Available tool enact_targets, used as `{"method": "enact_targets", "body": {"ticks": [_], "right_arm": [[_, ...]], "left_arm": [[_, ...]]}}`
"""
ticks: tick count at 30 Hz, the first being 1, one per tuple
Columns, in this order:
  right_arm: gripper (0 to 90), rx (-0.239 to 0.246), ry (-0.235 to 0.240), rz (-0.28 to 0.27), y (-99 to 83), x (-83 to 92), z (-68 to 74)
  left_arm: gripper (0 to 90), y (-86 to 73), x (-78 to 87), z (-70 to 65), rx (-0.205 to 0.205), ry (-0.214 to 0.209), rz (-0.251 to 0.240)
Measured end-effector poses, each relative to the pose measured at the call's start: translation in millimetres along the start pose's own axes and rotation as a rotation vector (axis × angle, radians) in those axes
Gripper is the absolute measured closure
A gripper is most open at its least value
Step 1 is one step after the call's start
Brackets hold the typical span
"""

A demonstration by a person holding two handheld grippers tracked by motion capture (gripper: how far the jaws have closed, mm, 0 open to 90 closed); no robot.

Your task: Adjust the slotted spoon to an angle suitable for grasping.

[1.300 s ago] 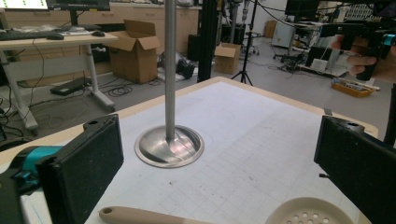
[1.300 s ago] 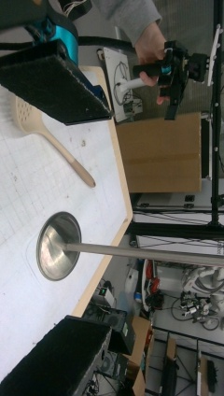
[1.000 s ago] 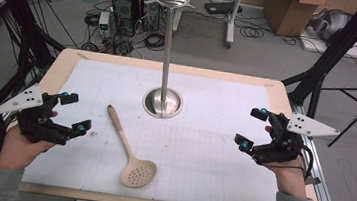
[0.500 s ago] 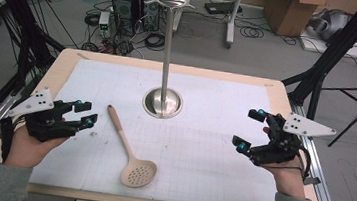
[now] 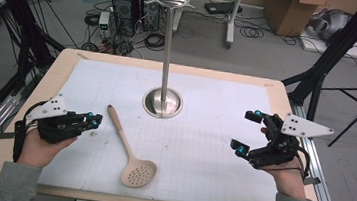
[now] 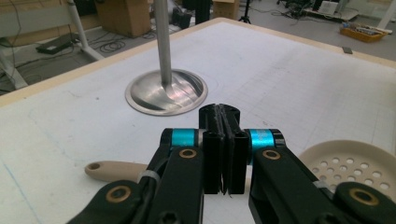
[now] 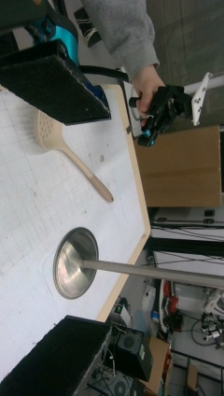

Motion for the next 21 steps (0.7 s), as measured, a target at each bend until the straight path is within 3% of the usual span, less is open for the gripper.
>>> {"method": "enact_targets", "body": {"ticks": [3, 4, 6, 15, 21], "right_arm": [[0.1, 0.016, 0.008, 0.009, 0.0, -1.3, 1.1], [0.1, 0.016, 0.007, 0.015, -0.4, -1.4, 1.4], [0.1, 0.020, 0.005, 0.014, -0.8, -1.4, 1.2], [0.2, 0.013, 0.002, 0.015, -1.4, -1.2, 1.1], [0.2, 0.010, -0.002, 0.024, -4.1, -1.8, 0.1]], "left_arm": [[89.3, -1.9, -2.7, 0.0, 0.009, -0.012, -0.012], [89.3, -3.7, -4.5, 0.7, 0.018, -0.040, -0.028], [89.6, -6.7, -6.8, 3.0, 0.030, -0.051, -0.024], [89.6, -17.3, -21.3, 7.3, 0.042, -0.050, 0.010], [89.6, -21.0, -40.4, 7.4, 0.046, -0.051, 0.056]]}}
Point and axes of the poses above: each handheld gripper's, and its own axes: x roughly backward along the jaws, y roughly out of its top, z roughly to its left, the point moved 4 cm from there along -x, roughly forward along the jaws, and after that the axes turned 6 degrees about z, right-handed, at the moved point
